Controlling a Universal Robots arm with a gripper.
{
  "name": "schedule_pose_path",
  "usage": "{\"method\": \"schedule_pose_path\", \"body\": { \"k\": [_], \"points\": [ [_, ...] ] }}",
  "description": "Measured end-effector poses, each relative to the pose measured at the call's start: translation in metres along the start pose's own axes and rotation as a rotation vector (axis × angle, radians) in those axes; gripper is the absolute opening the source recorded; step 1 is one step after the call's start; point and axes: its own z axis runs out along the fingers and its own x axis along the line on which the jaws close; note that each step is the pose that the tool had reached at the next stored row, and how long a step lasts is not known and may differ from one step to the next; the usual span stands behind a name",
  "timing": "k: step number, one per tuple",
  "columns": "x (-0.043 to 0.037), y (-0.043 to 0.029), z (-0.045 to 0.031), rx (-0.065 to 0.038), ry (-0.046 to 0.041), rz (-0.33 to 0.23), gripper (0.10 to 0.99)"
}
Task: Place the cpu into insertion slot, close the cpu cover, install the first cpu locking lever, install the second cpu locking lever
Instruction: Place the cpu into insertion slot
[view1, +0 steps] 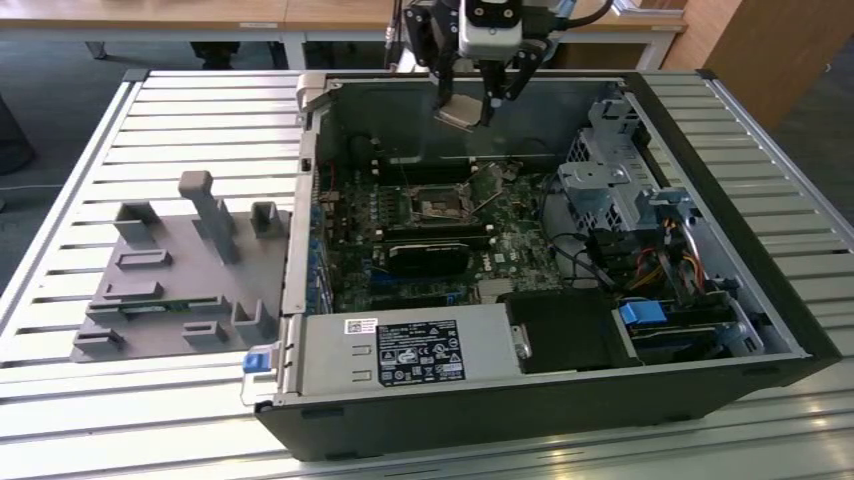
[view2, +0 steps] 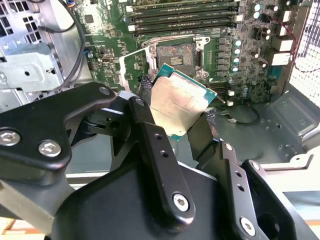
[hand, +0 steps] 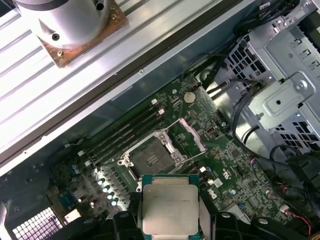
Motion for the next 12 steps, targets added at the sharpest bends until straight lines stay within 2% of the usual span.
{"method": "schedule_pose_path", "body": {
  "k": [12],
  "points": [
    [0.0000, -0.0001, 0.0009, -0.001, -0.0077, 0.091, 0.537]
  ]
}}
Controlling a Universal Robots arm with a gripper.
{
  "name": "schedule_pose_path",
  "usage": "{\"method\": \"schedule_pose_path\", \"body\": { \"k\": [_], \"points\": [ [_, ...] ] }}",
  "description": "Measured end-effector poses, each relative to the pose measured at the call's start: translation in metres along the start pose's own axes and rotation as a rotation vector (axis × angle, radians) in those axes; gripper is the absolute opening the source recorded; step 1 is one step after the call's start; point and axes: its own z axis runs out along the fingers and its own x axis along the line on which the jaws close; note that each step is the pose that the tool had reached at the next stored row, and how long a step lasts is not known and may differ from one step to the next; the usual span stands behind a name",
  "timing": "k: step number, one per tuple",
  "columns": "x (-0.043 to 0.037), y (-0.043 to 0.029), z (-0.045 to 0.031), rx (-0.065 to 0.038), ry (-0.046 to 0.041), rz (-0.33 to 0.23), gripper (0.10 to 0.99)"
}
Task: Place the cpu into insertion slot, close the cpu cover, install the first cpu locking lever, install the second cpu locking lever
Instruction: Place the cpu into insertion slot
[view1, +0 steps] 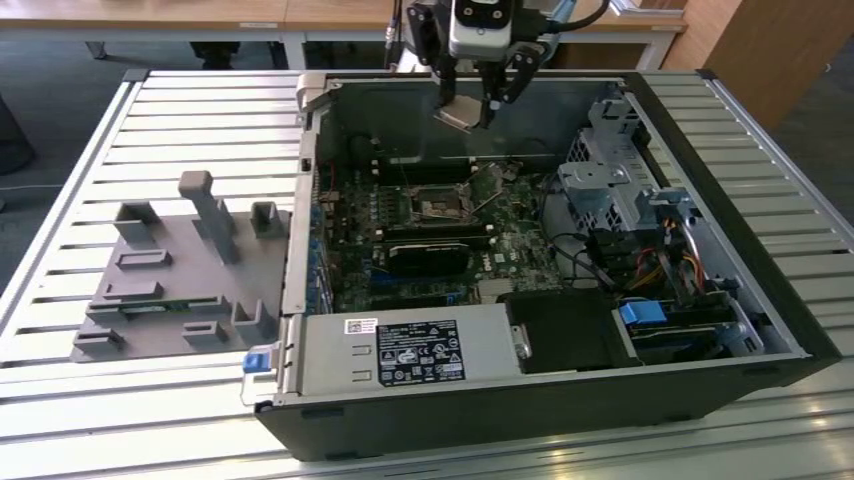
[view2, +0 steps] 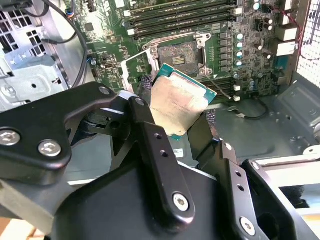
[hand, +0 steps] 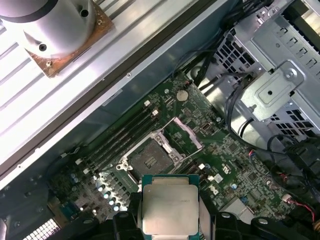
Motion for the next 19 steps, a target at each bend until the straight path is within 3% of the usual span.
{"method": "schedule_pose_path", "body": {
  "k": [19],
  "points": [
    [0.0000, -0.0001, 0.0013, -0.002, -0.0138, 0.160, 0.537]
  ]
}}
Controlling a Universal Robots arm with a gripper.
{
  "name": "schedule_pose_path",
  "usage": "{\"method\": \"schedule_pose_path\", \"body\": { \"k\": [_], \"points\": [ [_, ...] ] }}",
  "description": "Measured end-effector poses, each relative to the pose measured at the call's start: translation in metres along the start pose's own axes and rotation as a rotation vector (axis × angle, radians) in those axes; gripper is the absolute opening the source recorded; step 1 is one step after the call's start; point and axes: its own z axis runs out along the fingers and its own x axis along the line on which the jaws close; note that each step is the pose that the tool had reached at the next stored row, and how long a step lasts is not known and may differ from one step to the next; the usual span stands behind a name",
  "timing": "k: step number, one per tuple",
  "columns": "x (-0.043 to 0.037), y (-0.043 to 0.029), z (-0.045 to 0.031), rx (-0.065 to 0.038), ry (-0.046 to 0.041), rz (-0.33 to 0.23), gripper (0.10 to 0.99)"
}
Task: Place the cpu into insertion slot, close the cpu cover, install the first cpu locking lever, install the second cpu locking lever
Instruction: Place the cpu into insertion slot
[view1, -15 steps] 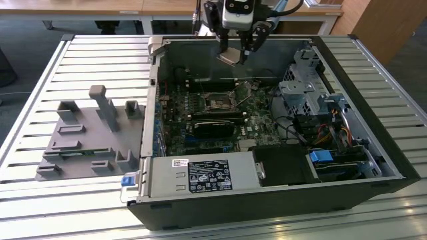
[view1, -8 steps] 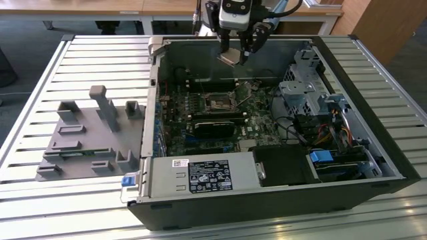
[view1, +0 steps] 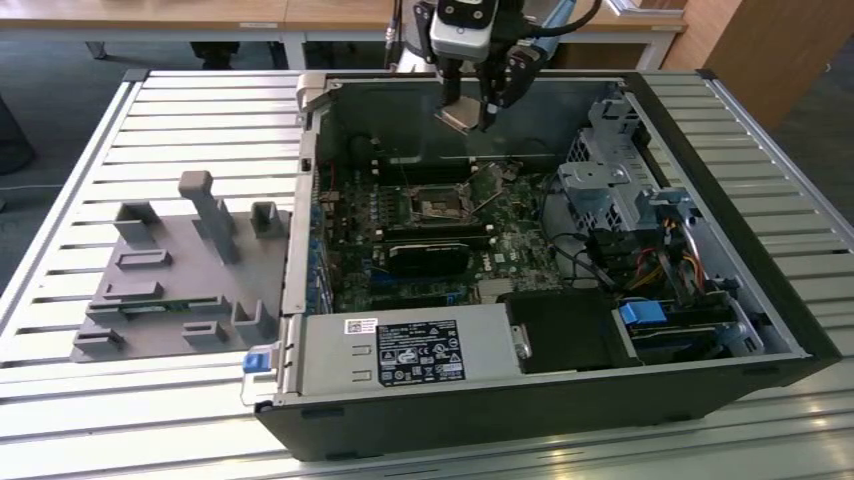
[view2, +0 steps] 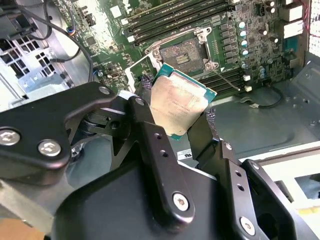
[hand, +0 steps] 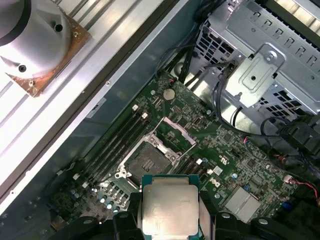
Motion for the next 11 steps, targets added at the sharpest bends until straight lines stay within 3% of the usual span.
{"method": "schedule_pose_path", "body": {
  "k": [11],
  "points": [
    [0.0000, -0.0001, 0.0015, -0.001, -0.0103, 0.113, 0.537]
  ]
}}
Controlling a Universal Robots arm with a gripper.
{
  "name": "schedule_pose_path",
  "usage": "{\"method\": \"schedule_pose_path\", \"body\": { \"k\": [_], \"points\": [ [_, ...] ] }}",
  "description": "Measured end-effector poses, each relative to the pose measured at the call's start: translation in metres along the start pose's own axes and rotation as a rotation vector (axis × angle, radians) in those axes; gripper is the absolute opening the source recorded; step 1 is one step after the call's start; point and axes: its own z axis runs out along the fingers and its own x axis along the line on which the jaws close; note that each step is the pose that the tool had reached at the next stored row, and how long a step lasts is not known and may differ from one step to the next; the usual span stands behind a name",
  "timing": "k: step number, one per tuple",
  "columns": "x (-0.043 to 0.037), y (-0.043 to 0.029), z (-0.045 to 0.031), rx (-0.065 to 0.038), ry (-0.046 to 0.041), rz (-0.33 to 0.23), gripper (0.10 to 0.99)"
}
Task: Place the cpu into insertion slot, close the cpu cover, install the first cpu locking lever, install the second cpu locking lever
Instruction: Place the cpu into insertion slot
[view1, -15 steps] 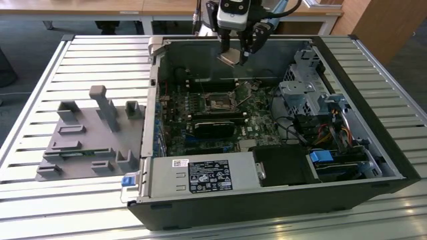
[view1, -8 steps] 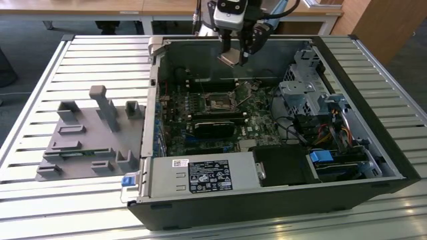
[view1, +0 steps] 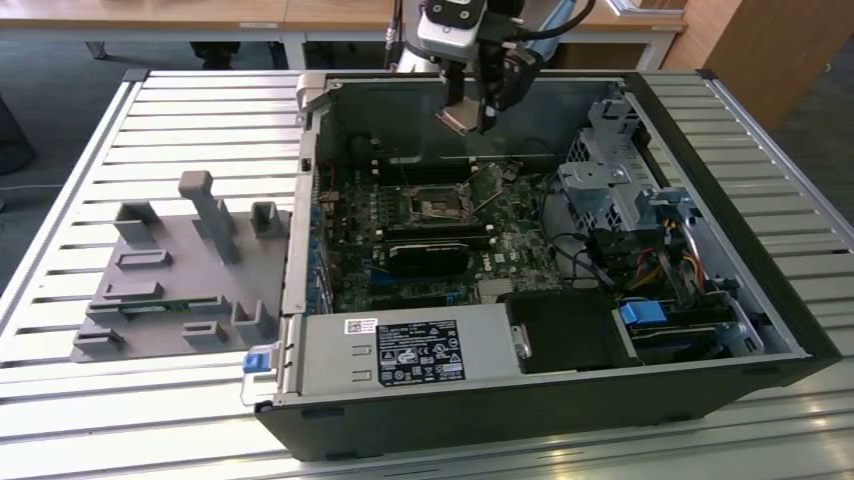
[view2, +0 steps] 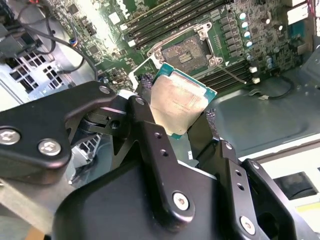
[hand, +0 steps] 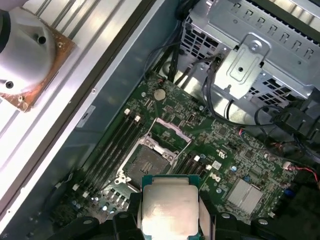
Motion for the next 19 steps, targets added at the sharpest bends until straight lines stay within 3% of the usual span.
{"method": "schedule_pose_path", "body": {
  "k": [19],
  "points": [
    [0.0000, -0.0002, 0.0029, -0.002, -0.0211, 0.229, 0.537]
  ]
}}
